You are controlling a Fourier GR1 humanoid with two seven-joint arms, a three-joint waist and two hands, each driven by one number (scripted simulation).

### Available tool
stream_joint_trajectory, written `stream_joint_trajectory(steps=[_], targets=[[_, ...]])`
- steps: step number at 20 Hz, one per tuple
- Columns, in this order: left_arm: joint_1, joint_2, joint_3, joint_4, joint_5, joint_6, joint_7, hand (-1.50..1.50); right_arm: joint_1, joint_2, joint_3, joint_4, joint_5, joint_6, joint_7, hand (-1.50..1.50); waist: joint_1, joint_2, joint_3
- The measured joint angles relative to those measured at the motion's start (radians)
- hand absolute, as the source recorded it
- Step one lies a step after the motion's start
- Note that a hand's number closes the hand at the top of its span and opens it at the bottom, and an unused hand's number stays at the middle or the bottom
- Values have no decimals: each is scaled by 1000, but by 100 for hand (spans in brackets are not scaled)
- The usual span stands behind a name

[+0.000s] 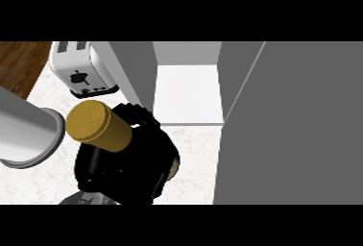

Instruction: Pick up the wine, place it into the cabinet and close the cabinet

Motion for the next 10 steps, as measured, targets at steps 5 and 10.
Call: stream_joint_trajectory(steps=[5, 10], targets=[[-133, 0, -83, 62, 6, 159, 42, 150, 31, 7, 7, -1, -3, 15, -23, -150, -3, 0, 0], [-250, -1, -128, 123, -19, 284, 71, 150, 47, 0, -13, -5, -15, 32, -24, -150, -6, 0, 0]])
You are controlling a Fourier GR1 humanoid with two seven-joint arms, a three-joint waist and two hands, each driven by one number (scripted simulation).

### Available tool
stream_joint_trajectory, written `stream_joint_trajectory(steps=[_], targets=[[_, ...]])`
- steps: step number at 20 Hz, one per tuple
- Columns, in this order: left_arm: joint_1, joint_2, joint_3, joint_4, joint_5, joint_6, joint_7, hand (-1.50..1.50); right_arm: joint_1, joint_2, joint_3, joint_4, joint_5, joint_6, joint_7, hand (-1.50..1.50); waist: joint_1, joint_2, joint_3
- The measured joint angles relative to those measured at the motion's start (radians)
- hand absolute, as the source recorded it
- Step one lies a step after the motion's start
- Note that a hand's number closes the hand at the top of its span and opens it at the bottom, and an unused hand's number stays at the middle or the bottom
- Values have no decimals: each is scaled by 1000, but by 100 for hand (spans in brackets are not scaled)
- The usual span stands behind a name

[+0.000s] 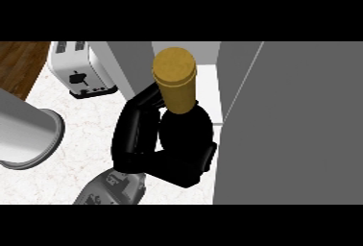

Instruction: Pick up the wine, place it into the cabinet and close the cabinet

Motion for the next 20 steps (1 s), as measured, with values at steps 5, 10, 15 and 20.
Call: stream_joint_trajectory(steps=[5, 10, 15, 20], targets=[[-54, 0, -29, 79, 15, 74, -35, 150, 7, -5, -10, -3, -7, 11, -2, -150, 0, 0, 0], [-126, 0, -27, 136, -4, 121, -25, 150, -25, 4, 13, 0, -1, -11, 18, -150, 2, 0, 0], [-153, 0, -52, 190, 21, 175, -63, 150, -20, -3, 21, -5, 2, -12, 25, -150, 0, 0, -1], [-162, 0, -52, 269, 114, 202, -164, 150, -6, -6, 16, -1, 4, 7, -3, -150, -3, 2, -1]])
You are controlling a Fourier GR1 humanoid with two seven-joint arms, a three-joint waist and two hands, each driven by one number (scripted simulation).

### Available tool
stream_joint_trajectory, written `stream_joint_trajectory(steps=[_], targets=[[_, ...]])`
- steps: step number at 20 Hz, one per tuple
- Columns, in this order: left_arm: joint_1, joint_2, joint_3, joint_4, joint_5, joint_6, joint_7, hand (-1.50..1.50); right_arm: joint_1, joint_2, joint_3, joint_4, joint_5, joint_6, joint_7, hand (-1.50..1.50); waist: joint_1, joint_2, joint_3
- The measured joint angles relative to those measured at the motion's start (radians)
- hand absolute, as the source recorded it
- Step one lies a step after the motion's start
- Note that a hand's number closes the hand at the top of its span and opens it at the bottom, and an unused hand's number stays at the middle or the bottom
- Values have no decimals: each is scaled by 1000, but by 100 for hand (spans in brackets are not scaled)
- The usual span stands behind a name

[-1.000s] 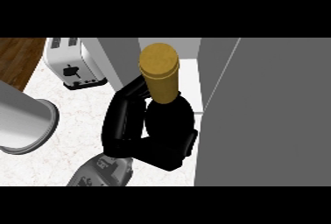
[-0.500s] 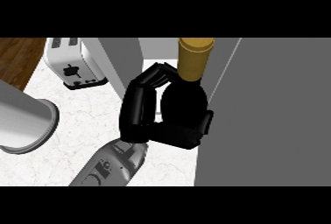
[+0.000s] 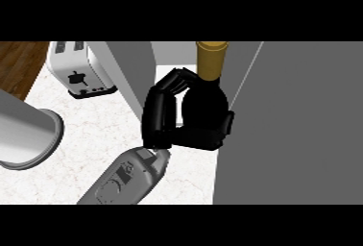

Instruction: Pick up the wine, place it into the cabinet and close the cabinet

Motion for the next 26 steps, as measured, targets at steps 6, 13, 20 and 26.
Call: stream_joint_trajectory(steps=[6, 13, 20, 26], targets=[[22, 0, -6, 75, 87, -1, -115, 150, -15, 4, -9, 2, 0, -14, 9, -150, 2, 0, 0], [26, 1, 7, 209, 63, -24, -212, 150, -25, -4, -28, 5, -2, -9, 8, -150, 3, 0, 0], [21, 0, 30, 296, 71, -33, -295, 150, -19, -9, -39, 2, -11, 0, 16, -150, 3, 0, 0], [-6, 6, 91, 379, 109, -66, -364, 150, -25, -10, -41, 3, -14, -1, 22, -150, 1, 0, 0]])
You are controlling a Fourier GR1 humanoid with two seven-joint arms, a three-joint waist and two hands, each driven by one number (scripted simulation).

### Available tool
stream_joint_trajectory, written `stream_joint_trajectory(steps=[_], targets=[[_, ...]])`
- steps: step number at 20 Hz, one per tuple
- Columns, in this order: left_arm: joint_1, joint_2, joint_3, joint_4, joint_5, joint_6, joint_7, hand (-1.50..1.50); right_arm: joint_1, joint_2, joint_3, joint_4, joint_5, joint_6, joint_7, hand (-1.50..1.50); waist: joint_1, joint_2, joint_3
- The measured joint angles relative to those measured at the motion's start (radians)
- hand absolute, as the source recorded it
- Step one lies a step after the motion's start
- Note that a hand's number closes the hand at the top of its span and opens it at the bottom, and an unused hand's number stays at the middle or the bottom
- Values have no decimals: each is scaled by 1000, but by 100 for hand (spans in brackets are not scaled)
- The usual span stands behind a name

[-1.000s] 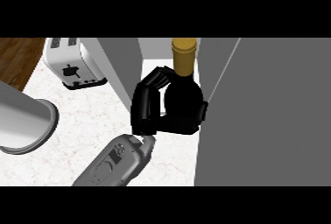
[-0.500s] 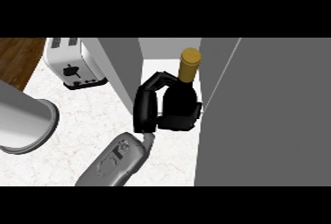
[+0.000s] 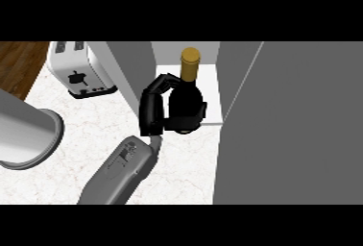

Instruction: Pick up the wine, place it into the cabinet and close the cabinet

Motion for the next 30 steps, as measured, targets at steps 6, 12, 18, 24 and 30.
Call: stream_joint_trajectory(steps=[6, 12, 18, 24, 30], targets=[[-36, -4, 53, 59, 5, -28, -7, 150, 9, 9, -7, 4, -6, 7, -15, -150, 2, 0, 0], [-109, -1, 96, 136, 29, -75, 19, 150, 8, 9, -25, 10, -12, 14, -24, -150, 0, 0, 0], [-198, -4, 141, 290, 56, -102, -3, 150, 23, 30, 8, 33, -9, 20, -50, -150, -6, 2, 0], [-288, -4, 195, 437, 79, -136, -70, 150, -3, 23, 7, 36, -13, 12, -24, -150, -10, 2, 0], [-355, 0, 238, 552, 65, -123, -166, 150, 10, 23, 19, 33, -16, 19, -28, -150, -16, 3, -1]])
